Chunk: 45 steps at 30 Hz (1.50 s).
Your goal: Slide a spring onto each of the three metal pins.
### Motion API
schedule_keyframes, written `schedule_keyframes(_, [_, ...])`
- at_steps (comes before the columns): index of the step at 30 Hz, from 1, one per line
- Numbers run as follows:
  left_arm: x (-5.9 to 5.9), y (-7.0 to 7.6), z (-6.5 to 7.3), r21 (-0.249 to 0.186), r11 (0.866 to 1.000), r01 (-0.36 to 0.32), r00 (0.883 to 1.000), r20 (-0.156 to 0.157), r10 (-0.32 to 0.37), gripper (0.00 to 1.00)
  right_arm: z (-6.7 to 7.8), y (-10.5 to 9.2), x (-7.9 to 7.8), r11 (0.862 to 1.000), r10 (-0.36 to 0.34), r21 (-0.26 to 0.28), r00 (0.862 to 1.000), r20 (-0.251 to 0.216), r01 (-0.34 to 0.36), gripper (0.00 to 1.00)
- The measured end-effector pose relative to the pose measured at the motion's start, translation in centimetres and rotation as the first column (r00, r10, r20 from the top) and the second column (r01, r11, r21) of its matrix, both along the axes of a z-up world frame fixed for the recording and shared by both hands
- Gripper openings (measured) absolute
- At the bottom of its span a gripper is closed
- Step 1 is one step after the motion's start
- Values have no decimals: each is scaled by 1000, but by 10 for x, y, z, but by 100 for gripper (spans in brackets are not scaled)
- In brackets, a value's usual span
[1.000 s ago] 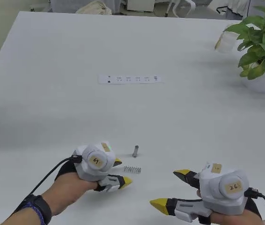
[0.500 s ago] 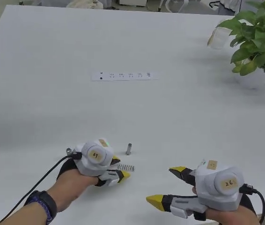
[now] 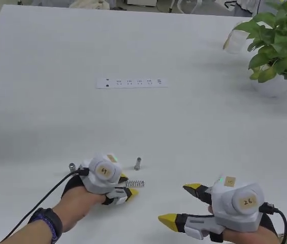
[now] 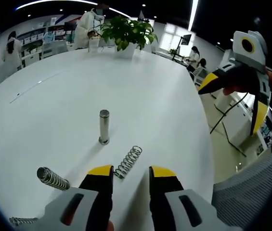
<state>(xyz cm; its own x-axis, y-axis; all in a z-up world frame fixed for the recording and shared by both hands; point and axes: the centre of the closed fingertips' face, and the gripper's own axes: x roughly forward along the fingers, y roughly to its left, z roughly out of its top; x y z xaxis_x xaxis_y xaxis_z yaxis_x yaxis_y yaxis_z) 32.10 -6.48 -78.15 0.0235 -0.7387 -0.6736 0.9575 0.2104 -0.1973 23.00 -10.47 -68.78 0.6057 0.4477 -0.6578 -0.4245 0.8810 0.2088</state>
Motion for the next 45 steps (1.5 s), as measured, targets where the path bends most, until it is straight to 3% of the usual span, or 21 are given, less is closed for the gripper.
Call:
schedule_keyframes(12, [-6, -2, -6, 11, 1000, 16, 1000, 8, -16, 15, -1, 0, -1, 1000, 4, -1, 1000, -1, -4, 62])
schedule_keyframes(22, [-4, 0, -7, 58, 996, 61, 994, 90, -66, 7, -2, 3, -5, 1000, 2, 3, 1000, -3, -2, 62])
schedule_keyframes(26, [-7, 0, -7, 68, 995, 76, 991, 109, -84, 3, -3, 4, -4, 1000, 9, 1, 1000, -2, -9, 61])
schedule_keyframes(29, [-9, 0, -7, 67, 995, 72, 992, 101, -79, 3, -2, 5, -3, 1000, 10, 0, 1000, 2, -10, 61])
schedule_keyframes(36, [-11, 13, -7, 94, 993, 64, 993, 97, -73, 3, -2, 5, -7, 1000, 11, -8, 1000, 1, -11, 61])
schedule_keyframes(45, [-11, 40, -9, 124, 991, 53, 991, 117, -68, 3, -3, 6, -11, 1000, 12, -7, 1000, 3, -12, 61])
